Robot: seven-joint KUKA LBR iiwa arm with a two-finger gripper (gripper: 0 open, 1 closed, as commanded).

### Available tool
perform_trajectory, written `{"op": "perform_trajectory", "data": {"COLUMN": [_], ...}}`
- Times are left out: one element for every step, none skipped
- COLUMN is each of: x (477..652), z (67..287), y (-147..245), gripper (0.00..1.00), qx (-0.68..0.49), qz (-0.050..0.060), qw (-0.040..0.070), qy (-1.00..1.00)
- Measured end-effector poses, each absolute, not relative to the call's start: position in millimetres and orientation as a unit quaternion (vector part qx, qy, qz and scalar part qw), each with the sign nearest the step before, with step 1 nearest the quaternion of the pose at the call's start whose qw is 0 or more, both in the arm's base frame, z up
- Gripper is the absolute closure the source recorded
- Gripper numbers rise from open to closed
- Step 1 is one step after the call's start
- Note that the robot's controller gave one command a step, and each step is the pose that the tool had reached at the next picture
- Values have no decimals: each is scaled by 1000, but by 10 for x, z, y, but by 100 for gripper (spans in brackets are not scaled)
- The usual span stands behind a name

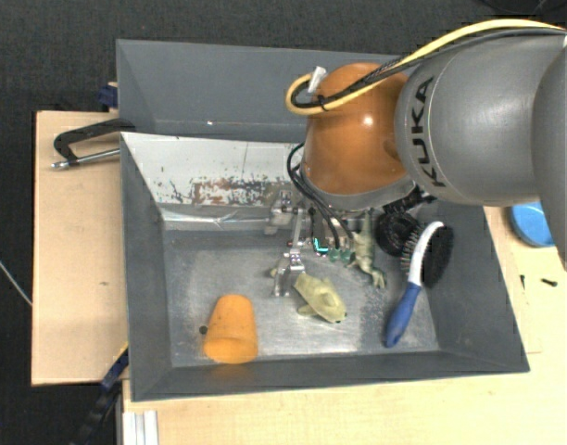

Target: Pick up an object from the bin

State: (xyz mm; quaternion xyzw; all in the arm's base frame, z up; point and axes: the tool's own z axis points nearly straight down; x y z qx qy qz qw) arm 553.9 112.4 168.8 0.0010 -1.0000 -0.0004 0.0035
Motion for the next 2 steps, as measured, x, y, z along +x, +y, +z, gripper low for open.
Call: {"op": "perform_trajectory", "data": {"x": [4997,5005], "z": [714,737], "y": [1376,1381], "gripper": [0,100], "qx": [124,123], "qz": [-1,-2], "qw": [-3,-3], "qy": [-992,-992]}}
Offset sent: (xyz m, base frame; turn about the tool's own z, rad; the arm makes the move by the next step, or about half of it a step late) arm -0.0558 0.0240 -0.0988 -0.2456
